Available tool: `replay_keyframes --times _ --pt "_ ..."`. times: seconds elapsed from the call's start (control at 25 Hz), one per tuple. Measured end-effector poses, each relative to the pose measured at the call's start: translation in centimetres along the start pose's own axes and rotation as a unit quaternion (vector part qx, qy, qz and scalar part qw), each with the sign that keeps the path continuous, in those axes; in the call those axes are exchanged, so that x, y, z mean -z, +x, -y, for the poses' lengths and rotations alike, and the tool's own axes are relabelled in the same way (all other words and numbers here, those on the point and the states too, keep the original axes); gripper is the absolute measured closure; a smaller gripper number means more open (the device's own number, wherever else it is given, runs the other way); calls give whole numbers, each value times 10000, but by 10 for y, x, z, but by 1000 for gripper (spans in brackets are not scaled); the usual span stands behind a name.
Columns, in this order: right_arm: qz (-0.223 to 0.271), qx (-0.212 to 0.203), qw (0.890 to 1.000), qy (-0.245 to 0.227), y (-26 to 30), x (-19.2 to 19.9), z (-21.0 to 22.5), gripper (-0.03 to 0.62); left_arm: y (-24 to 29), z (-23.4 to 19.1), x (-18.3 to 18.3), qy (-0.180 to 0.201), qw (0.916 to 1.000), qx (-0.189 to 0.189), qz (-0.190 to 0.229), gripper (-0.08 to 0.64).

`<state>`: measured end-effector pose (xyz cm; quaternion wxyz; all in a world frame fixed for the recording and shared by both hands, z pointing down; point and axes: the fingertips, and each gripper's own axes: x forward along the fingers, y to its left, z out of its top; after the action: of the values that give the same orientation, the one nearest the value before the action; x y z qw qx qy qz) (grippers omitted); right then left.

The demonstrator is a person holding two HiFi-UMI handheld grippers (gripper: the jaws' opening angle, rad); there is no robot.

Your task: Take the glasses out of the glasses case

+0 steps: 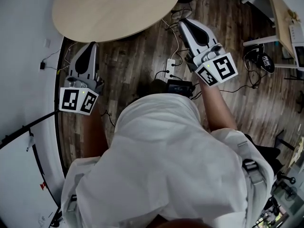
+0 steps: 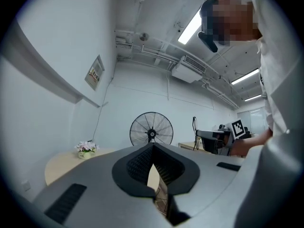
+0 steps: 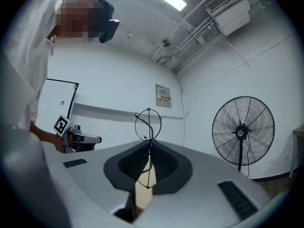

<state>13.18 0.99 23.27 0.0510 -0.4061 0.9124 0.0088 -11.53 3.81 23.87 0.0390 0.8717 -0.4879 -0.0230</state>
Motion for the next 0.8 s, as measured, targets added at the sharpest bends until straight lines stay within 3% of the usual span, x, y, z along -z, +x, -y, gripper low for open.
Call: replay_keyframes --times 0.08,0.28,0.56,0.8 --pt "-4 -70 10000 21 -7 2 2 561 3 15 1 2 10000 70 -25 546" --pt "-124 -215 9996 119 -22 16 12 561 15 34 19 -474 9988 53 -63 546" --pt "-123 -166 9993 300 -62 27 41 561 23 81 29 -302 9995 -22 -122 546" --pt "-155 -181 9988 423 -79 49 45 561 7 89 39 -205 9990 -309 -254 547"
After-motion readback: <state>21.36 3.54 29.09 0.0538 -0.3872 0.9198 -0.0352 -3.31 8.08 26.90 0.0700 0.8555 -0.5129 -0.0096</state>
